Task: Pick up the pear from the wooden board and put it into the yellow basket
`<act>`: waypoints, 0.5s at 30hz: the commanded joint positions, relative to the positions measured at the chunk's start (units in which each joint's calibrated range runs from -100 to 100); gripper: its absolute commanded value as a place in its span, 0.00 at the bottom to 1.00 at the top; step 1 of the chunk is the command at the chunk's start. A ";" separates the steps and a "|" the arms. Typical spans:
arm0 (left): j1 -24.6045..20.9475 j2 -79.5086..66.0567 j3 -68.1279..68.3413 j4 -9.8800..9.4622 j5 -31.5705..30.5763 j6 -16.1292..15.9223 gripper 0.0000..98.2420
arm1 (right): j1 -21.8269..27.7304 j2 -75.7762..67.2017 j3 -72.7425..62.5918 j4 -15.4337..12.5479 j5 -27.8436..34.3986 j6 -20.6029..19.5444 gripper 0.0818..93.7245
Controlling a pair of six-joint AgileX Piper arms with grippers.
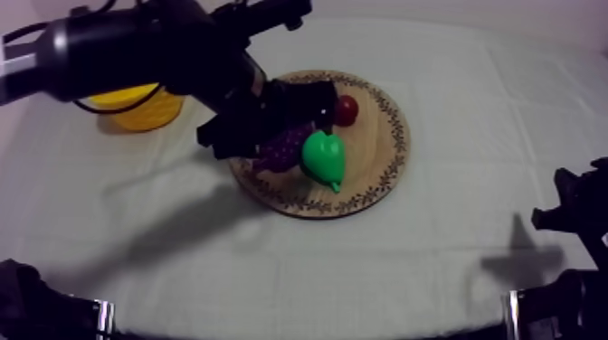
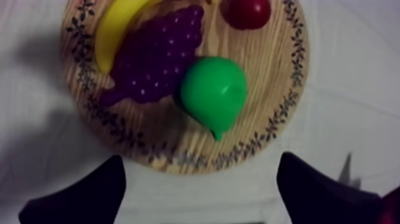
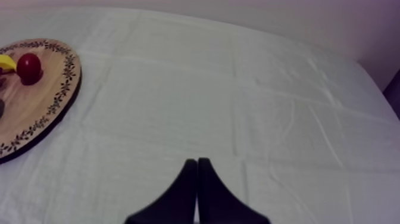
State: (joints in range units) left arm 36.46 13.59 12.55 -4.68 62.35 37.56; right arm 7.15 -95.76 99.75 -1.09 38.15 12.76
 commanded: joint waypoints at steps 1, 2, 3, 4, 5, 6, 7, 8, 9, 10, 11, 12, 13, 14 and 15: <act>-0.47 5.50 -4.55 0.68 1.86 -1.38 0.95 | -0.03 0.01 0.03 0.00 -0.01 -0.02 0.00; -0.70 7.70 -6.65 1.01 2.88 -1.91 0.95 | -0.03 0.01 0.03 0.00 -0.01 -0.01 0.00; -0.88 9.91 -8.75 1.36 3.84 -2.45 0.95 | -0.03 0.01 0.03 0.00 -0.01 -0.02 0.00; -1.04 12.12 -10.90 1.73 4.85 -2.95 0.95 | -0.03 0.01 0.03 0.00 -0.01 -0.02 0.00; -1.16 14.32 -13.17 2.10 6.02 -3.44 0.95 | -0.03 0.01 0.03 0.00 -0.01 -0.03 0.00; -1.30 16.56 -15.73 2.48 7.69 -3.88 0.94 | -0.03 0.01 0.03 0.00 -0.01 -0.02 0.00; -1.37 18.72 -18.63 2.71 9.73 -4.12 0.94 | -0.05 0.01 0.03 0.00 -0.01 -0.01 0.00; -1.40 20.88 -21.86 2.91 11.99 -4.40 0.93 | -0.07 0.01 0.03 0.00 -0.01 0.00 0.00; -1.42 23.06 -25.16 3.11 14.47 -4.66 0.92 | -0.08 0.01 0.03 0.00 -0.01 -0.01 0.00; -1.45 25.34 -28.58 3.36 17.24 -4.85 0.92 | -0.09 0.01 0.03 0.00 -0.01 -0.02 0.00; -1.52 27.69 -32.11 3.65 20.23 -4.99 0.90 | -0.09 0.01 0.03 0.00 -0.01 -0.01 0.00; -1.61 30.05 -35.65 3.95 23.32 -5.11 0.89 | -0.10 0.01 0.03 0.00 -0.01 -0.02 0.00; -1.70 32.48 -39.34 4.23 26.53 -5.26 0.87 | -0.10 0.01 0.03 0.00 -0.01 -0.03 0.00; -1.76 34.93 -43.09 4.49 29.79 -5.39 0.84 | -0.10 0.01 0.03 0.00 -0.01 -0.02 0.00; -1.80 37.22 -46.78 4.87 32.15 -5.82 0.82 | -0.12 0.01 0.03 0.00 -0.01 -0.01 0.00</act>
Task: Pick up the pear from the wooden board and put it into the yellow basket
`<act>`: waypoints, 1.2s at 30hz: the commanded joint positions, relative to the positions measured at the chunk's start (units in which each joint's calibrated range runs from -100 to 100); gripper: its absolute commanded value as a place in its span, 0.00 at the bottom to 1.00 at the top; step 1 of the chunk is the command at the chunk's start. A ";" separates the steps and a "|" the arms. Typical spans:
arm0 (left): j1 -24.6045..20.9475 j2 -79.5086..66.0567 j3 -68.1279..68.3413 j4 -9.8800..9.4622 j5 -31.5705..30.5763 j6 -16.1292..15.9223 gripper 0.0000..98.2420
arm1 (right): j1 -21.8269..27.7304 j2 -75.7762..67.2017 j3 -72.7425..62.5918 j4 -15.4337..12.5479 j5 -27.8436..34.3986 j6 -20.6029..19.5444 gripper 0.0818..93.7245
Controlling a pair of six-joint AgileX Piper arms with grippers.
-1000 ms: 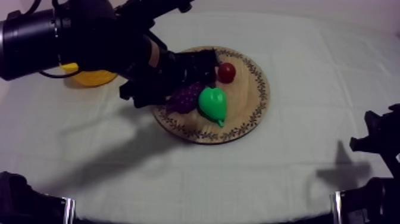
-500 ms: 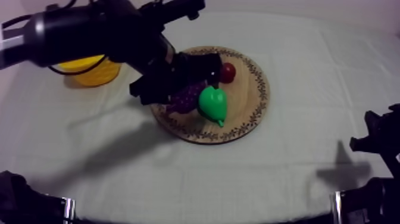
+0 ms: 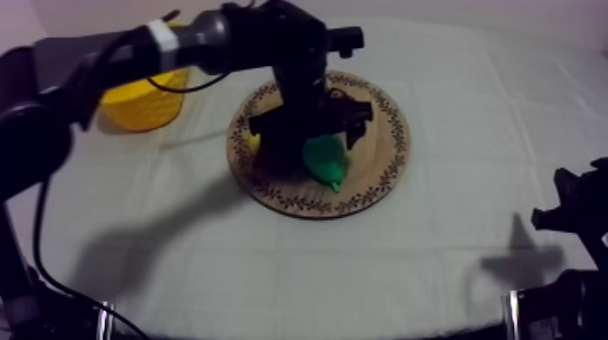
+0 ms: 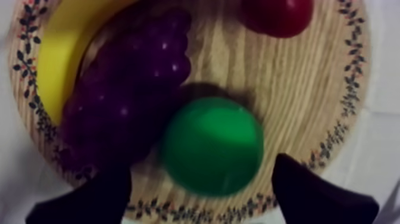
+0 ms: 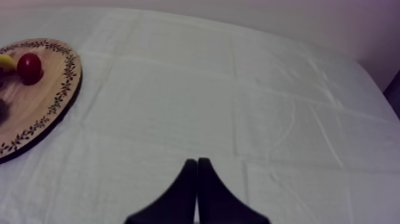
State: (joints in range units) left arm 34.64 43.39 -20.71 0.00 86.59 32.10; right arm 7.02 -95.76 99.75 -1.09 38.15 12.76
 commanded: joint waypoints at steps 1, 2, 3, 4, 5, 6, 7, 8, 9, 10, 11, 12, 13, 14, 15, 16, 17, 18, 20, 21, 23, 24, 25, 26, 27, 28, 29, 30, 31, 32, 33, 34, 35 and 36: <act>-0.05 9.20 -16.37 0.62 9.56 -0.86 0.80 | -0.01 0.01 0.03 0.00 -0.01 -0.03 0.00; -0.15 10.47 -18.31 0.98 10.72 -1.19 0.78 | -0.03 0.01 0.03 0.00 -0.01 -0.05 0.00; -0.21 11.34 -19.63 1.27 11.53 -1.39 0.77 | -0.03 0.01 0.03 0.00 -0.01 -0.02 0.00; -0.26 11.94 -20.38 1.49 12.09 -1.48 0.75 | -0.04 0.01 0.03 0.00 -0.01 0.05 0.00; -0.31 12.34 -20.54 1.73 12.49 -1.47 0.73 | -0.04 0.01 0.03 0.00 -0.01 0.08 0.00; -0.40 12.62 -20.32 1.93 12.77 -1.44 0.71 | -0.05 0.01 0.03 0.00 -0.01 0.06 0.00; -0.45 12.79 -20.06 2.08 12.96 -1.40 0.68 | -0.05 0.01 0.03 0.00 -0.01 0.02 0.00; -0.47 12.90 -19.92 2.11 13.10 -1.37 0.64 | -0.05 0.01 0.03 0.00 -0.01 -0.02 0.00; -0.44 12.99 -19.88 2.05 13.19 -1.38 0.61 | -0.05 0.01 0.03 0.00 -0.01 -0.04 0.00; -0.35 12.99 -19.89 1.91 13.26 -1.41 0.58 | -0.05 0.01 0.03 0.00 -0.01 -0.04 0.00; -0.25 12.95 -19.90 1.71 13.30 -1.42 0.56 | -0.05 0.01 0.03 0.00 -0.01 -0.02 0.00; -0.13 12.84 -19.90 1.44 13.31 -1.43 0.54 | -0.05 0.01 0.03 0.00 -0.01 -0.01 0.00; -0.01 12.68 -19.87 1.13 13.32 -1.44 0.52 | -0.05 0.01 0.03 0.00 -0.01 -0.01 0.00; 0.10 12.47 -19.82 0.79 13.32 -1.41 0.51 | -0.05 0.01 0.03 0.00 -0.01 0.00 0.00; 0.20 12.14 -19.65 0.43 13.33 -1.40 0.50 | -0.05 0.01 0.03 0.00 -0.01 0.00 0.00; 0.27 11.62 -19.32 0.09 13.33 -1.39 0.49 | -0.05 0.01 0.03 0.00 -0.01 -0.01 0.00; 0.32 10.88 -18.90 -0.31 13.33 -1.30 0.49 | -0.05 0.01 0.03 0.00 -0.01 -0.02 0.00; 0.35 9.86 -18.43 -0.75 13.33 -1.23 0.48 | -0.05 0.01 0.03 0.00 -0.01 -0.03 0.00; 0.37 7.08 -17.45 -1.74 13.33 -1.10 0.48 | -0.03 0.01 0.03 0.00 -0.01 -0.01 0.00; 0.28 5.27 -16.78 -2.31 13.33 -1.00 0.49 | -0.01 0.01 0.03 0.00 -0.01 0.00 0.00; -0.24 1.13 -15.03 -3.44 13.33 -0.76 0.49 | 0.01 0.01 0.03 0.00 -0.01 -0.01 0.00; -0.67 -1.13 -13.95 -4.03 13.33 -0.62 0.50 | 0.01 0.01 0.03 0.00 -0.01 0.00 0.00; -1.25 -3.40 -12.79 -4.61 13.33 -0.52 0.50 | 0.01 0.01 0.03 0.00 -0.01 0.00 0.00; -1.94 -5.69 -11.55 -5.21 13.33 -0.46 0.50 | 0.02 0.01 0.03 0.00 -0.01 0.00 0.00; -2.73 -7.91 -10.27 -5.84 13.33 -0.45 0.51 | 0.02 0.01 0.03 0.00 -0.01 0.01 0.00; -3.65 -10.04 -8.95 -6.45 13.33 -0.50 0.51 | 0.02 0.01 0.03 0.00 -0.01 0.01 0.00; -4.66 -12.07 -7.65 -7.02 13.33 -0.61 0.51 | 0.02 0.01 0.03 0.00 -0.01 0.01 0.00; -5.76 -13.93 -6.44 -7.57 13.33 -0.79 0.51 | 0.02 0.01 0.03 0.00 -0.01 0.01 0.00; -6.90 -15.62 -5.33 -8.13 13.33 -1.01 0.51 | 0.02 0.01 0.03 0.00 -0.01 0.01 0.00; -8.09 -17.14 -4.31 -8.68 13.33 -1.24 0.52 | 0.02 0.01 0.03 0.00 -0.01 0.01 0.00; -9.31 -18.46 -3.40 -9.20 13.33 -1.51 0.52 | 0.02 0.01 0.03 0.00 -0.01 -0.01 0.00; -10.56 -19.59 -2.60 -9.72 13.33 -1.82 0.52 | 0.02 0.01 0.03 0.00 -0.01 -0.02 0.00; -11.85 -20.52 -1.96 -10.21 13.33 -2.13 0.52 | 0.02 0.01 0.03 0.00 -0.01 -0.02 0.00; -13.14 -21.26 -1.49 -10.65 13.33 -2.46 0.52 | 0.02 0.01 0.03 0.00 -0.01 -0.01 0.00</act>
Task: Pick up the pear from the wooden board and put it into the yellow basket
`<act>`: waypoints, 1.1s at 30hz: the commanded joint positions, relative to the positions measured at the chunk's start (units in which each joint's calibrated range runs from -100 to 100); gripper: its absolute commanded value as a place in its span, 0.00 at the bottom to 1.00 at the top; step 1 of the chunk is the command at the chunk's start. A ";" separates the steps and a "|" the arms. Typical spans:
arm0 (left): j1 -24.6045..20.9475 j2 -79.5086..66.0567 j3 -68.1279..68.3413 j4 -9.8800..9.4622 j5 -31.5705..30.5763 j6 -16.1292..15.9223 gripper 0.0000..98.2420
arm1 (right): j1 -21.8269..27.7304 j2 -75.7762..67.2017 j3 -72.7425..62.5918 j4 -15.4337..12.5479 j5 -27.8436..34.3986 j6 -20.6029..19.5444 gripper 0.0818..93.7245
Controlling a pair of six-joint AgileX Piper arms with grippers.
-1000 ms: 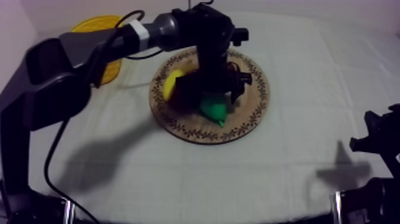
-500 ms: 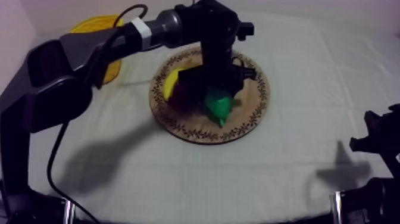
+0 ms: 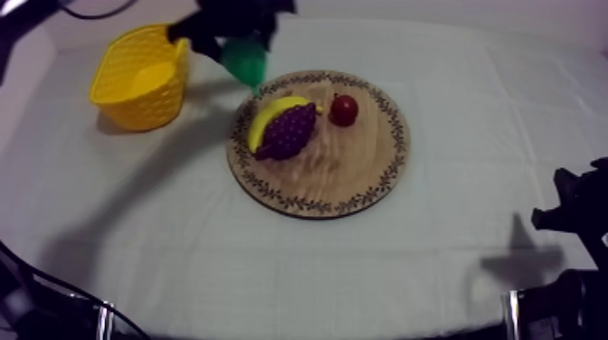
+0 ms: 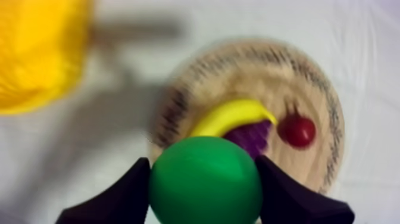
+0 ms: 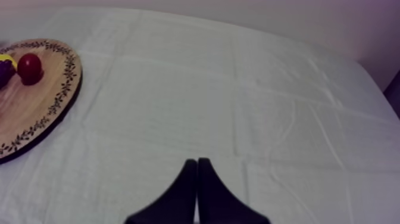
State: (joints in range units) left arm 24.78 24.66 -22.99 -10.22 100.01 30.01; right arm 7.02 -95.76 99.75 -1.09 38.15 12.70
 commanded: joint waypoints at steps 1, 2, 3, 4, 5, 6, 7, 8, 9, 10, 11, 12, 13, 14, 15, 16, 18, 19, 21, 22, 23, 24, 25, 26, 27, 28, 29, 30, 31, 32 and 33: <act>-4.57 -3.09 1.09 -0.85 -0.09 -0.71 0.52 | 0.02 0.01 0.03 0.00 -0.01 0.05 0.00; -5.84 -3.47 1.20 -1.25 -0.09 -1.07 0.52 | 0.02 0.01 0.03 0.00 -0.01 0.06 0.00; -7.08 -3.74 1.14 -1.59 -0.09 -1.42 0.52 | 0.03 0.01 0.03 0.00 -0.01 0.06 0.00; -8.28 -3.85 0.93 -1.93 -0.09 -1.79 0.52 | 0.03 0.01 0.03 0.00 -0.01 0.06 0.00; -9.42 -3.83 0.62 -2.23 -0.09 -2.14 0.52 | 0.03 0.01 0.03 0.00 -0.01 0.06 0.00; -10.52 -3.65 0.20 -2.48 -0.09 -2.48 0.52 | 0.03 0.01 0.03 0.00 -0.01 0.06 0.00; -11.55 -3.35 -0.23 -2.70 -0.09 -2.81 0.52 | 0.03 0.01 0.03 0.00 -0.01 0.06 0.00; -12.51 -2.91 -0.69 -2.89 -0.09 -3.09 0.52 | 0.03 0.01 0.03 0.00 -0.01 0.07 0.00; -13.42 -2.34 -1.16 -3.06 -0.09 -3.34 0.52 | 0.03 0.01 0.03 0.00 -0.01 0.07 0.00; -14.30 -1.63 -1.65 -3.18 -0.09 -3.57 0.52 | 0.03 0.01 0.03 0.00 -0.01 0.07 0.00; -15.13 -0.80 -2.16 -3.29 -0.09 -3.79 0.52 | 0.03 0.01 0.03 0.00 -0.01 0.07 0.00; -15.91 0.17 -2.75 -3.36 -0.09 -3.97 0.52 | 0.03 0.01 0.03 0.00 -0.01 0.07 0.00; -16.63 1.19 -3.36 -3.41 -0.09 -4.11 0.53 | 0.03 0.01 0.03 0.00 -0.01 0.07 0.00; -17.28 2.26 -3.86 -3.43 -0.09 -4.23 0.53 | 0.03 0.01 0.03 0.00 -0.01 0.07 0.00; -17.87 3.32 -4.31 -3.45 -0.12 -4.32 0.53 | 0.03 0.01 0.03 0.00 -0.01 0.07 0.00; -18.37 4.40 -4.72 -3.46 -0.14 -4.40 0.53 | 0.03 0.01 0.03 0.00 -0.01 0.07 0.00; -19.14 6.66 -5.74 -3.48 -0.20 -4.54 0.53 | 0.03 0.01 0.03 0.00 -0.01 0.07 0.00; -19.43 7.88 -6.42 -3.44 -0.26 -4.63 0.53 | 0.03 0.01 0.03 0.00 -0.01 0.07 0.00; -19.81 10.44 -8.08 -3.21 -0.52 -4.88 0.53 | 0.03 0.01 0.03 0.00 -0.01 0.07 0.00; -19.92 11.68 -8.84 -3.04 -0.76 -5.01 0.53 | 0.03 0.01 0.03 0.00 -0.01 0.07 0.00; -19.98 12.87 -9.47 -2.85 -1.09 -5.12 0.53 | 0.03 0.01 0.03 0.00 -0.01 0.07 0.00; -20.00 13.98 -9.94 -2.62 -1.55 -5.20 0.53 | 0.03 0.01 0.03 0.00 -0.01 0.07 0.00; -20.01 14.99 -10.27 -2.33 -2.08 -5.22 0.53 | 0.03 0.01 0.03 0.00 -0.01 0.07 0.00; -20.06 15.93 -10.47 -1.98 -2.72 -5.21 0.53 | 0.03 0.01 0.03 0.00 -0.01 0.07 0.00; -20.18 16.79 -10.48 -1.48 -3.59 -5.24 0.53 | 0.03 0.01 0.03 0.00 -0.01 0.07 0.00; -20.38 17.58 -10.38 -0.88 -4.65 -5.34 0.53 | 0.03 0.01 0.03 0.00 -0.01 0.07 0.00; -20.60 18.34 -10.25 -0.30 -5.69 -5.44 0.54 | 0.03 0.01 0.03 0.00 -0.01 0.07 0.00; -20.85 19.10 -10.08 0.23 -6.66 -5.55 0.54 | 0.03 0.01 0.03 0.00 -0.01 0.07 0.00; -21.06 19.84 -9.97 0.65 -7.46 -5.66 0.54 | 0.03 0.01 0.03 0.00 -0.01 0.07 0.00; -21.25 20.56 -9.89 0.98 -8.09 -5.76 0.54 | 0.03 0.01 0.03 0.00 -0.01 0.07 0.00; -21.43 21.31 -9.94 1.21 -8.58 -5.87 0.54 | 0.03 0.01 0.03 0.00 -0.01 0.05 0.00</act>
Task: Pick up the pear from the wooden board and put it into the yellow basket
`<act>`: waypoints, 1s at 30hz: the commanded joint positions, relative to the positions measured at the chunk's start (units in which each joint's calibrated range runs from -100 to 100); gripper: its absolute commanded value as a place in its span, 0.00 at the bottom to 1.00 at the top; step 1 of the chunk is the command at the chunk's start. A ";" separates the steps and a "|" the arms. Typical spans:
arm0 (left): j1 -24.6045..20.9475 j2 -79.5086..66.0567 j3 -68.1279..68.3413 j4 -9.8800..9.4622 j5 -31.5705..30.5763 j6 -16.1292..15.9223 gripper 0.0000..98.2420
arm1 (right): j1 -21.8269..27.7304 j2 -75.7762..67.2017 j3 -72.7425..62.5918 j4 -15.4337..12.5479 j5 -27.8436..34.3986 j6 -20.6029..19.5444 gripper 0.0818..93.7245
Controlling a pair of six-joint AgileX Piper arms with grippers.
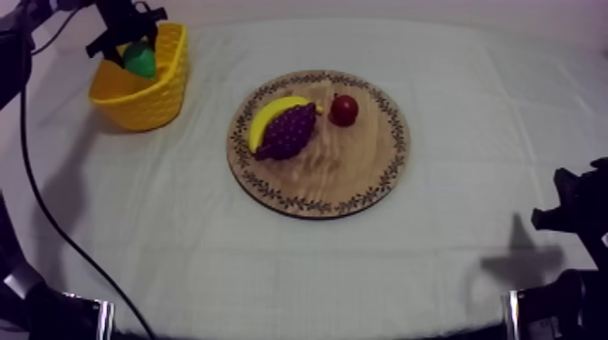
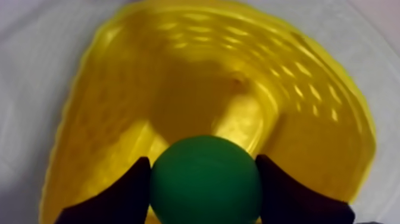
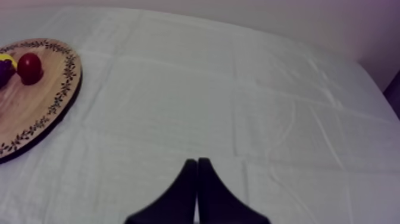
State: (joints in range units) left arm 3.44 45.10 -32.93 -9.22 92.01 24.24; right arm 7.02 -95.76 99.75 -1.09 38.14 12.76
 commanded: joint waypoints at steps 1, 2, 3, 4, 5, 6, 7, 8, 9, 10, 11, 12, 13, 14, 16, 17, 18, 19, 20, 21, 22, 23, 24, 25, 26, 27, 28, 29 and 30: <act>-0.24 1.57 -0.07 0.39 -0.97 -0.20 0.54 | 0.03 0.01 0.03 0.00 0.00 -0.02 0.00; -0.39 2.26 -0.18 0.51 -1.29 -0.30 0.54 | 0.03 0.01 0.03 0.00 0.00 -0.01 0.00; -0.53 2.91 -0.33 0.60 -1.54 -0.40 0.54 | 0.03 0.01 0.03 0.00 0.00 0.00 0.00; -0.66 3.46 -0.50 0.67 -1.72 -0.48 0.54 | 0.03 0.01 0.03 0.00 0.00 0.00 0.00; -0.76 3.92 -0.68 0.75 -1.84 -0.55 0.54 | 0.03 0.01 0.03 0.00 0.00 0.00 0.00; -0.86 4.27 -0.81 0.84 -1.95 -0.60 0.55 | 0.03 0.01 0.03 0.00 0.00 0.00 0.00; -0.95 4.47 -0.90 0.93 -2.08 -0.66 0.56 | 0.03 0.01 0.03 0.00 0.00 0.01 0.00; -1.01 4.53 -0.90 1.02 -2.26 -0.71 0.58 | 0.03 0.01 0.03 0.00 0.00 0.01 0.00; -1.04 4.41 -0.80 1.09 -2.56 -0.73 0.61 | 0.03 0.01 0.03 0.00 0.00 0.01 0.00; -1.03 4.18 -0.59 1.13 -3.02 -0.74 0.65 | 0.03 0.01 0.03 0.00 0.00 0.01 0.00; -0.98 3.81 -0.28 1.16 -3.58 -0.75 0.68 | 0.03 0.01 0.03 0.00 0.00 0.01 0.00; -0.91 3.37 0.14 1.18 -4.14 -0.73 0.70 | 0.03 0.01 0.03 0.00 0.00 0.01 0.00; -0.83 2.82 0.64 1.20 -4.65 -0.70 0.73 | 0.03 0.01 0.03 0.00 0.00 0.01 0.00; -0.78 2.24 1.15 1.21 -5.06 -0.65 0.75 | 0.03 0.01 0.03 0.00 0.00 0.01 0.00; -0.72 0.91 2.21 1.21 -5.64 -0.43 0.79 | 0.03 0.01 0.03 0.00 0.00 0.01 0.00; -0.72 0.15 2.82 1.17 -5.87 -0.30 0.80 | 0.03 0.01 0.03 0.00 0.00 0.01 0.00; -0.72 -0.67 3.48 1.15 -6.08 -0.21 0.80 | 0.03 0.01 0.03 0.00 0.00 0.01 0.00; -0.72 -1.58 4.25 1.13 -6.35 -0.13 0.80 | 0.03 0.01 0.03 0.00 0.00 0.01 0.00; -0.70 -2.57 5.18 1.10 -6.71 -0.10 0.78 | 0.03 0.01 0.03 0.00 0.00 0.01 0.00; -0.62 -3.71 6.27 1.05 -7.23 -0.23 0.74 | 0.03 0.01 0.03 0.00 0.00 0.01 0.00; -0.52 -5.00 7.57 1.01 -7.86 -0.47 0.67 | 0.03 0.01 0.03 0.00 0.00 0.01 0.00; -0.41 -6.50 9.12 0.96 -8.64 -0.76 0.56 | 0.03 0.01 0.03 0.00 0.00 0.01 0.00; -0.29 -8.19 10.87 0.91 -9.51 -1.02 0.45 | 0.03 0.01 0.03 0.00 0.00 0.01 0.00; -0.16 -10.12 12.87 0.88 -10.55 -1.25 0.36 | 0.03 0.01 0.03 0.00 0.00 0.01 0.00; 0.02 -12.23 15.03 0.87 -11.88 -1.63 0.26 | 0.03 0.01 0.03 0.00 0.00 0.01 0.00; 0.25 -14.50 17.39 0.85 -13.33 -2.02 0.18 | 0.03 0.01 0.03 0.00 0.00 0.01 0.00; 0.54 -16.92 19.84 0.80 -14.68 -2.36 0.13 | 0.03 0.01 0.03 0.00 0.00 0.01 0.00; 0.86 -19.44 22.33 0.70 -15.84 -2.58 0.09 | 0.03 0.01 0.03 0.00 0.00 0.01 0.00; 1.18 -22.03 24.84 0.59 -16.88 -2.69 0.06 | 0.03 0.01 0.03 0.00 0.00 0.01 0.00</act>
State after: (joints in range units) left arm 4.34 29.59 -14.53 -8.52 76.96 21.71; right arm 7.02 -95.76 99.75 -1.09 38.14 12.76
